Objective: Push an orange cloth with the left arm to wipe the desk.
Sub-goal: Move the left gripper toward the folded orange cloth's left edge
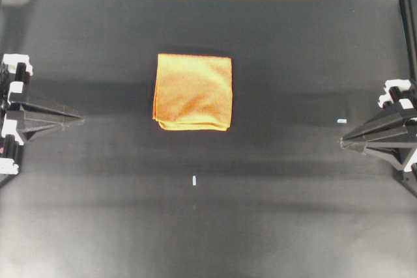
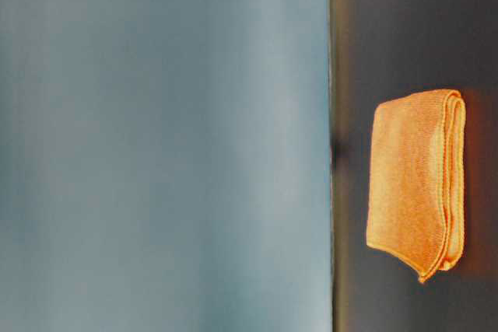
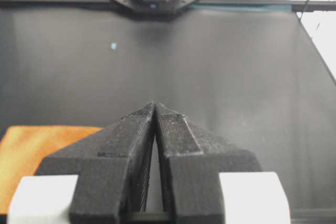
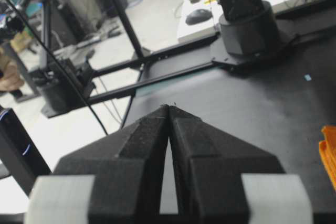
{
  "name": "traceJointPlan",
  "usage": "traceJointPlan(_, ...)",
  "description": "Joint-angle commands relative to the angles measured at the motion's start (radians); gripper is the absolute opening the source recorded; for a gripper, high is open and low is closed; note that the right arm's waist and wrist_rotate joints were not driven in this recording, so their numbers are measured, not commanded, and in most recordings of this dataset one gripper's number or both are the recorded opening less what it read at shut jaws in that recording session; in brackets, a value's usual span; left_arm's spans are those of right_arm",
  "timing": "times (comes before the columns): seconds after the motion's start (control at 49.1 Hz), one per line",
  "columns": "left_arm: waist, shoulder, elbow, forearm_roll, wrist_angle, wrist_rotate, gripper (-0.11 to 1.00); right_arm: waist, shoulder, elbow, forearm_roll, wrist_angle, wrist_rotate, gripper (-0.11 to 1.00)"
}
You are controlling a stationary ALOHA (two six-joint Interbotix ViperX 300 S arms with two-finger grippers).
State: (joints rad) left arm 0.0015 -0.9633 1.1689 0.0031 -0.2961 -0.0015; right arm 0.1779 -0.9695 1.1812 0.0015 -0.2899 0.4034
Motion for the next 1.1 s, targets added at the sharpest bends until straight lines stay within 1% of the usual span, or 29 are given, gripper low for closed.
traceJointPlan(0.0, 0.008, 0.009, 0.008, 0.041, 0.029, -0.003, 0.06, 0.0, 0.008, -0.02, 0.002, -0.009, 0.0, 0.03)
traceJointPlan(0.061, 0.006, 0.014, 0.015, 0.041, 0.074, -0.005, 0.03, 0.0, 0.006, -0.018, 0.003, -0.008, 0.002, 0.02)
traceJointPlan(0.102, 0.003, 0.015, 0.018, 0.041, 0.097, -0.005, 0.06, 0.0, 0.005, -0.015, 0.002, -0.005, 0.0, 0.02)
traceJointPlan(0.163, 0.003, 0.015, 0.018, 0.041, 0.126, -0.003, 0.18, 0.0, 0.002, -0.012, 0.003, -0.002, 0.0, 0.05)
traceJointPlan(0.224, 0.003, 0.011, 0.018, 0.041, 0.137, -0.003, 0.34, 0.0, -0.002, -0.012, 0.003, 0.0, 0.0, 0.12)
traceJointPlan(0.244, 0.003, 0.009, 0.018, 0.04, 0.137, -0.003, 0.42, 0.0, -0.002, -0.012, 0.003, -0.003, 0.002, 0.15)
traceJointPlan(0.285, 0.003, 0.005, 0.018, 0.041, 0.133, -0.003, 0.53, 0.0, -0.005, -0.012, 0.002, -0.005, 0.002, 0.2)
traceJointPlan(0.326, 0.008, 0.008, 0.018, 0.04, 0.127, -0.002, 0.62, 0.0, -0.008, -0.012, 0.002, -0.006, 0.0, 0.26)
traceJointPlan(0.367, 0.015, 0.014, 0.015, 0.041, 0.11, -0.002, 0.67, 0.0, -0.008, -0.014, 0.003, -0.008, 0.002, 0.3)
traceJointPlan(0.387, 0.021, 0.02, 0.014, 0.041, 0.098, 0.0, 0.67, 0.0, -0.008, -0.012, 0.002, -0.009, 0.0, 0.31)
traceJointPlan(0.448, 0.048, 0.055, 0.008, 0.041, 0.044, -0.002, 0.62, 0.0, -0.003, -0.012, 0.002, -0.015, 0.002, 0.33)
traceJointPlan(0.509, 0.072, 0.107, 0.002, 0.04, -0.017, 0.0, 0.53, 0.0, 0.011, -0.011, 0.003, -0.017, 0.0, 0.31)
traceJointPlan(0.631, 0.127, 0.249, -0.021, 0.041, -0.126, 0.008, 0.23, 0.0, 0.044, -0.005, 0.002, -0.025, 0.0, 0.21)
traceJointPlan(0.692, 0.16, 0.341, -0.052, 0.04, -0.172, 0.008, 0.1, -0.002, 0.057, -0.003, 0.003, -0.023, 0.002, 0.16)
traceJointPlan(0.753, 0.179, 0.419, -0.086, 0.04, -0.196, 0.008, 0.0, 0.0, 0.061, -0.002, 0.002, -0.014, 0.0, 0.12)
traceJointPlan(0.896, 0.23, 0.601, -0.184, 0.041, -0.222, 0.006, 0.0, -0.002, 0.06, 0.003, 0.002, -0.002, 0.002, 0.05)
traceJointPlan(1.079, 0.285, 0.827, -0.327, 0.041, -0.221, 0.005, 0.0, 0.0, 0.055, 0.014, 0.002, 0.006, 0.0, 0.05)
